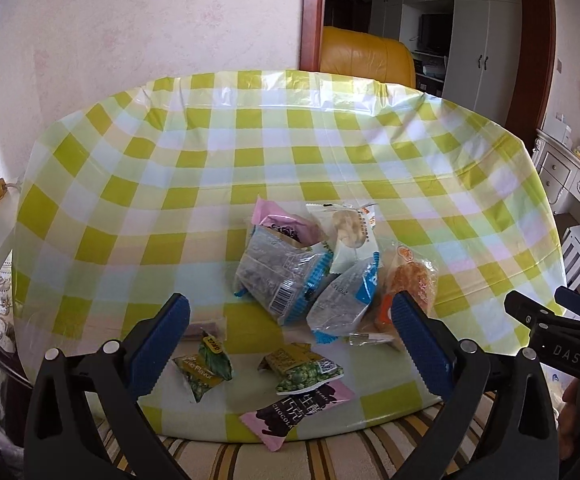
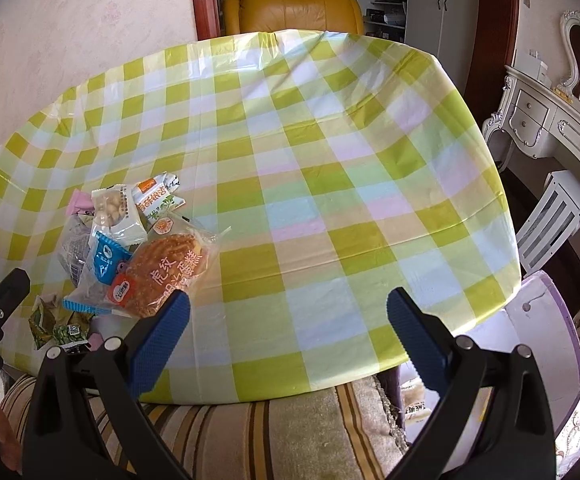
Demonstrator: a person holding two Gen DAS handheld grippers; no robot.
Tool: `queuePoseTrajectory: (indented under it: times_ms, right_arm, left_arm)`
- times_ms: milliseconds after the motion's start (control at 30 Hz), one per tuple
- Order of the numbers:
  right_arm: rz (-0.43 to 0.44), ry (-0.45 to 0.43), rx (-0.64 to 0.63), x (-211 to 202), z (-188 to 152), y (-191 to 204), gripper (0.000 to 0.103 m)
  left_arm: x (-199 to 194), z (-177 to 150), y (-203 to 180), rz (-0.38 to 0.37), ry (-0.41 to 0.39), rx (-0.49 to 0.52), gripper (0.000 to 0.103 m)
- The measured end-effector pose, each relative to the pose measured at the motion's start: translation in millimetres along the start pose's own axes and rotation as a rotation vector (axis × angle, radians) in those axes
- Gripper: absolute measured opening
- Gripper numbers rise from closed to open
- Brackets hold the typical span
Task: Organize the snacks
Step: 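Move both open tools back over the snack pile on the table, then grasp the green snack bag with the left tool while the right tool grasps the orange-labelled bread bag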
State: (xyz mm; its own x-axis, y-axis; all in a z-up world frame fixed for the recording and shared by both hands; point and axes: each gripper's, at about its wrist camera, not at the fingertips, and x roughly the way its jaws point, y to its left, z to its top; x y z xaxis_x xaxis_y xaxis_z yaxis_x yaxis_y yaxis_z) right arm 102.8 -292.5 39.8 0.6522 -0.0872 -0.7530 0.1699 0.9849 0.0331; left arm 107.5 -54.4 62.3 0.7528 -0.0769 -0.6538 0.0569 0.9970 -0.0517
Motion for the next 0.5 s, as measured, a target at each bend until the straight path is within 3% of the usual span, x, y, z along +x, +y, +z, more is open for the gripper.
queuePoseTrajectory:
  times_ms: [233, 500]
  right_arm:
    - [0.037, 0.001, -0.043, 5, -4, 16, 0.099]
    - [0.113, 0.028, -0.085, 11, -5, 35, 0.099]
  left_arm:
    - [-3, -9, 45, 0.063, 0.028, -0.087, 0.097]
    - [4, -24, 70, 0.022, 0.131, -0.151, 0.084]
